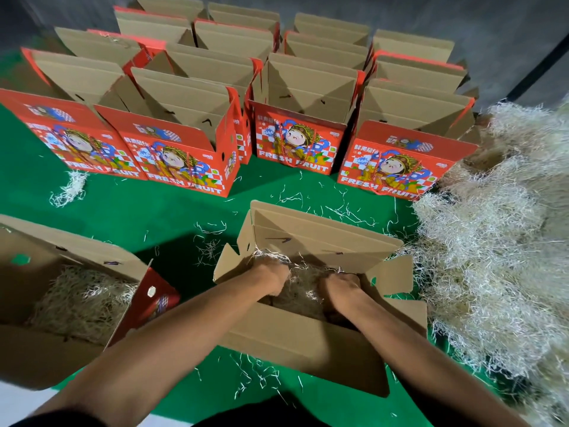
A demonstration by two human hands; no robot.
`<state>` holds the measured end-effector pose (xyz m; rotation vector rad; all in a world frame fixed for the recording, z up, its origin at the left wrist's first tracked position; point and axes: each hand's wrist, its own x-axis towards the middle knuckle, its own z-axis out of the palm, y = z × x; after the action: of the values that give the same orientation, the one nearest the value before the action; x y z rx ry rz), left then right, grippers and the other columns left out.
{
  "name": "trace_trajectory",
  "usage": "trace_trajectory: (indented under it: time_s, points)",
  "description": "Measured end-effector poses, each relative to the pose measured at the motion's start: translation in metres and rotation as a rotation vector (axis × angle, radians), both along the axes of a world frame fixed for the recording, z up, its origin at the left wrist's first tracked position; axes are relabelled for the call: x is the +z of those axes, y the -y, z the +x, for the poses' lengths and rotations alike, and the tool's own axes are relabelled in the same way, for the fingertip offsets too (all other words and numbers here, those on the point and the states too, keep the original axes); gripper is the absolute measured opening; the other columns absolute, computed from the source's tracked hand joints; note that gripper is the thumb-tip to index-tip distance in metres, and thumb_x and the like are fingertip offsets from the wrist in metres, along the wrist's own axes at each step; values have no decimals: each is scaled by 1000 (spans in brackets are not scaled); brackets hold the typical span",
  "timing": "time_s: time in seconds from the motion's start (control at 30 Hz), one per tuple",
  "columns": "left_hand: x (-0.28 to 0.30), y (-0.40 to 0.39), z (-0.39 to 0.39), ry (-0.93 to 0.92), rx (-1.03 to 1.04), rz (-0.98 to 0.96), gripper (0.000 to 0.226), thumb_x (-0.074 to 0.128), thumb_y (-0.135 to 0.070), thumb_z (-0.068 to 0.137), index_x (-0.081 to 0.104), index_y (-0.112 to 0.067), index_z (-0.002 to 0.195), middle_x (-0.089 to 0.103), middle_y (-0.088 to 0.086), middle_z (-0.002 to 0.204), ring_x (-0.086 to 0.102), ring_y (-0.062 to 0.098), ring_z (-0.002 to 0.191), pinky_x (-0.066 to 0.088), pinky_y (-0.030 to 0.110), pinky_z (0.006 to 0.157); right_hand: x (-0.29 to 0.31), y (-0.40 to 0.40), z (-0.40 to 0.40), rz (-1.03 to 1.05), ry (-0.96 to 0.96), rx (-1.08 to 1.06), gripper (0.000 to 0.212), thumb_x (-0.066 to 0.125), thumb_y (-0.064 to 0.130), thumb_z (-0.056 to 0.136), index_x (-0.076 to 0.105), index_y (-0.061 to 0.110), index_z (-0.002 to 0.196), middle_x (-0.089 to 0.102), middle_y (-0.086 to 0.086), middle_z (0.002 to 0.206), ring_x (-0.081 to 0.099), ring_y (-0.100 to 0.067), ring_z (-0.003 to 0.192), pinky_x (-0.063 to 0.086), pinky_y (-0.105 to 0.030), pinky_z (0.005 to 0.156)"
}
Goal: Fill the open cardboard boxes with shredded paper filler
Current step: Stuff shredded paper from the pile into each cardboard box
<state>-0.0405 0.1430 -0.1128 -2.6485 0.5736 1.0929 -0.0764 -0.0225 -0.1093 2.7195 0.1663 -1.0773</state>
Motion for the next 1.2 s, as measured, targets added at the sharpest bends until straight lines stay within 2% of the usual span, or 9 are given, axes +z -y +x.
trace_trajectory:
  time_s: [0.23,0.47,0.57,0.67,0.73,0.8,0.9,1.0,1.2]
  points:
    - [70,-11,10,126,160,-401,14,60,-17,93,62,-17,106,65,2,96,64,20,80,41,28,57,83,2,-4,267,389,91,26,55,7,89,66,17,110,69,-7,101,69,-29,93,57,-42,81]
    - [124,-29,-12,460,219,-702,2,61,-30,95,62,-29,97,66,-8,97,64,12,83,57,35,81,143,35,-13,406,953,52,12,56,30,98,67,27,101,66,9,80,62,-14,60,48,-24,52]
    - [136,-43,-22,610,234,-733,7,59,-28,96,63,-32,101,65,-12,104,62,8,91,54,31,83,142,48,-16,517,1107,-77,30,67,36,90,61,23,116,64,3,100,64,-17,85,56,-30,58]
    - [140,-55,-31,702,227,-722,15,62,-24,94,63,-29,108,61,-12,117,57,10,104,47,31,93,137,56,-16,388,986,-129,66,70,51,84,43,28,140,47,-3,134,50,-25,122,54,-48,93]
    - [141,-62,-40,700,236,-670,21,63,-24,93,61,-27,114,58,-10,123,56,14,109,44,38,101,133,59,-14,341,852,-112,69,69,52,85,41,33,145,45,1,141,48,-25,126,44,-49,105]
    - [139,-70,-51,691,254,-651,24,64,-24,92,59,-28,116,55,-11,124,54,15,114,44,41,101,129,59,-8,390,770,-125,58,66,47,90,45,36,143,63,4,124,63,-20,99,52,-34,85]
    - [137,-83,-67,682,282,-655,24,63,-24,92,58,-28,115,52,-14,125,47,11,117,47,40,99,128,54,-1,459,740,-88,41,60,43,97,54,37,137,71,9,90,61,-9,64,34,-15,52]
    - [138,-98,-83,687,319,-661,21,63,-26,93,59,-27,113,53,-15,124,47,11,115,45,37,102,128,49,2,505,745,-40,30,59,44,97,64,34,125,58,18,68,49,4,52,27,-12,49]
    - [143,-131,-111,772,349,-562,22,62,-26,92,61,-27,114,58,-12,122,52,12,113,47,39,96,115,12,-5,586,758,98,21,61,49,95,67,36,110,69,9,76,60,-13,64,39,-23,57]
